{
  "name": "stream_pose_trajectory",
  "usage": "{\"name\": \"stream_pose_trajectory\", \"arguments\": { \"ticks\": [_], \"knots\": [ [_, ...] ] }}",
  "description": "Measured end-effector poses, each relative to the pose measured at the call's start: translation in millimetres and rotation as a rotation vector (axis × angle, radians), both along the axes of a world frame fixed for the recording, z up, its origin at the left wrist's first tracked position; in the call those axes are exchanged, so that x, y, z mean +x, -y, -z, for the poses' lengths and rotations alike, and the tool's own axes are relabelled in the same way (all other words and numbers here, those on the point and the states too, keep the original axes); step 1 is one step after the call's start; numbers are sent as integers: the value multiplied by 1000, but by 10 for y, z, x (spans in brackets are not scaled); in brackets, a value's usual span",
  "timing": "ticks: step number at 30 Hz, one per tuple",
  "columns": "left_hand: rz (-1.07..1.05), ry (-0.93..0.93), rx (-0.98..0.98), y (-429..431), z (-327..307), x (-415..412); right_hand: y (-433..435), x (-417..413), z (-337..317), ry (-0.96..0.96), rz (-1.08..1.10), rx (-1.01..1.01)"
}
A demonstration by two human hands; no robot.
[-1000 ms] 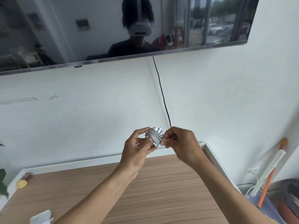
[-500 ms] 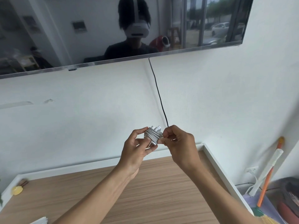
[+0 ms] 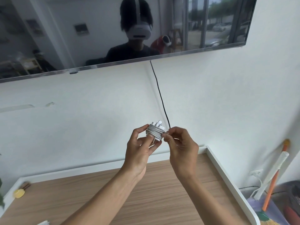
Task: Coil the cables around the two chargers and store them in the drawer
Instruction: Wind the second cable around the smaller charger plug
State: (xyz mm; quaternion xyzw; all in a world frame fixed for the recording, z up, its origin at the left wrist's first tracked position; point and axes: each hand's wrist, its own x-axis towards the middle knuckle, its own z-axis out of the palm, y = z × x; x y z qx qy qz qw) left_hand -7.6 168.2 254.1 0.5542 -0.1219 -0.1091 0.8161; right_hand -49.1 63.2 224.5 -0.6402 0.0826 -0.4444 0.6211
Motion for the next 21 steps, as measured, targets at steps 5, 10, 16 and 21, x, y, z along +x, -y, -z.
{"name": "stream_pose_trajectory", "arguments": {
  "ticks": [5, 10, 16, 21],
  "knots": [
    [38, -13, -20, -17, -2, 26, 40, 16, 11, 14, 34, -223],
    [15, 4, 38, -34, 44, 37, 159, 33, 43, -9, 22, -421],
    [41, -23, 13, -18, 93, 45, 180, 41, 45, -22, 44, -536],
    [98, -110, -98, -64, 94, 69, 194, 48, 52, -6, 15, -583]
  ]
}}
